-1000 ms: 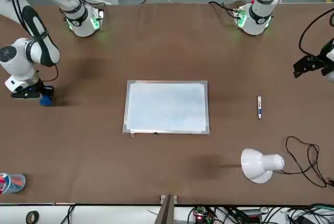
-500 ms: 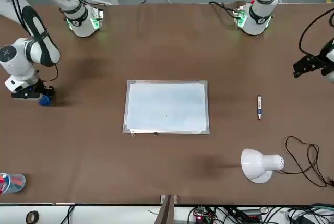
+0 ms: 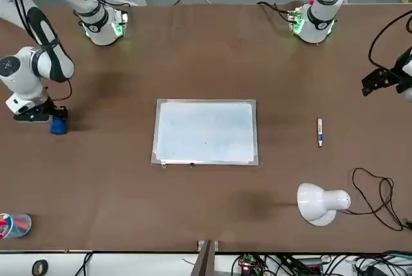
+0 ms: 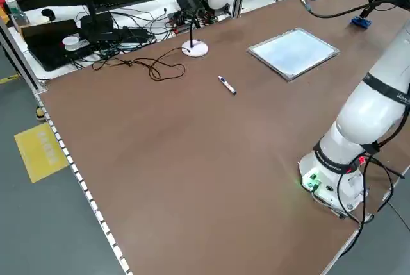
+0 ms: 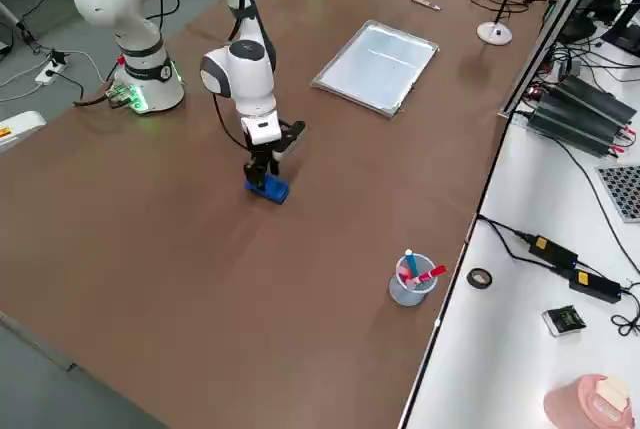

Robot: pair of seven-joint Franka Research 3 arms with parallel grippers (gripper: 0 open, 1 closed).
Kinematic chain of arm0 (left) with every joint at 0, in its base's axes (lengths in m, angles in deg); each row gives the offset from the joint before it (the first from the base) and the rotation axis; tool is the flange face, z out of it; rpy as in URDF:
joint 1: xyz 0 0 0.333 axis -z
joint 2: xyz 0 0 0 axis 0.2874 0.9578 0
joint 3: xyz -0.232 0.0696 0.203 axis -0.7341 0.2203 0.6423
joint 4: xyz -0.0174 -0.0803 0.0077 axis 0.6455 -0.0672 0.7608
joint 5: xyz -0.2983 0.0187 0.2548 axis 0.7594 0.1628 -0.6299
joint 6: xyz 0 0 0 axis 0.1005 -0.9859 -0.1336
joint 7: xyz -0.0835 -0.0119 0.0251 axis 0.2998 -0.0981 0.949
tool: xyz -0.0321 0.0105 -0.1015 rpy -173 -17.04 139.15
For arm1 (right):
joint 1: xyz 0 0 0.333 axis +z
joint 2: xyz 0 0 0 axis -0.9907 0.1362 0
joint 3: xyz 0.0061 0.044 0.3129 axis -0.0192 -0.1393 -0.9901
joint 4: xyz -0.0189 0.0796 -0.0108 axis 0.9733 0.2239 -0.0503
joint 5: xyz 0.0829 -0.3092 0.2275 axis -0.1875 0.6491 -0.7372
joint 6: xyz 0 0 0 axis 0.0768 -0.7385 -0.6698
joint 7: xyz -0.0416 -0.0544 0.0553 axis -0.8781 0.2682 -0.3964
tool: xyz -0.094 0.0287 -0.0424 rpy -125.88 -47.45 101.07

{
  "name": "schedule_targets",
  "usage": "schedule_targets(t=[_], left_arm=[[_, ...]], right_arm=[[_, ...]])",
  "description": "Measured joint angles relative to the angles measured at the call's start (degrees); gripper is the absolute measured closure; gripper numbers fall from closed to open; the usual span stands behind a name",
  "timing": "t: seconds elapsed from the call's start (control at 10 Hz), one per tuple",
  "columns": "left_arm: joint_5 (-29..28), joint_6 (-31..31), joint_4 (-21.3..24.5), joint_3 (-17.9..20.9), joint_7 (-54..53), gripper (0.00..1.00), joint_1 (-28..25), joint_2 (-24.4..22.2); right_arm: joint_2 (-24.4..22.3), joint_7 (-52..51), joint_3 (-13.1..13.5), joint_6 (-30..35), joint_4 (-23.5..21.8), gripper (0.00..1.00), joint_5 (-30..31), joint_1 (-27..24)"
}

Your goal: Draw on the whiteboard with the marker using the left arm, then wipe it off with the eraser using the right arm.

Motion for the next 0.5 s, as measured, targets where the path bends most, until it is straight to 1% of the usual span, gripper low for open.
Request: schedule_targets(t=[0.1,0.2,0.5], left_arm=[[0.0,0.0,0.01,0.0,0.0,0.0,0.0,0.0],[0.0,0.0,0.01,0.0,0.0,0.0,0.0,0.0],[0.0,0.0,-0.02,0.0,0.0,0.0,0.0,0.0]], right_arm=[[0.0,0.0,-0.04,0.0,0.01,0.13,-0.59,0.0],[0.0,0.0,-0.13,0.0,0.05,0.01,-1.06,0.0],[0.0,0.26,-0.34,0.0,0.58,0.0,-2.0,0.01]])
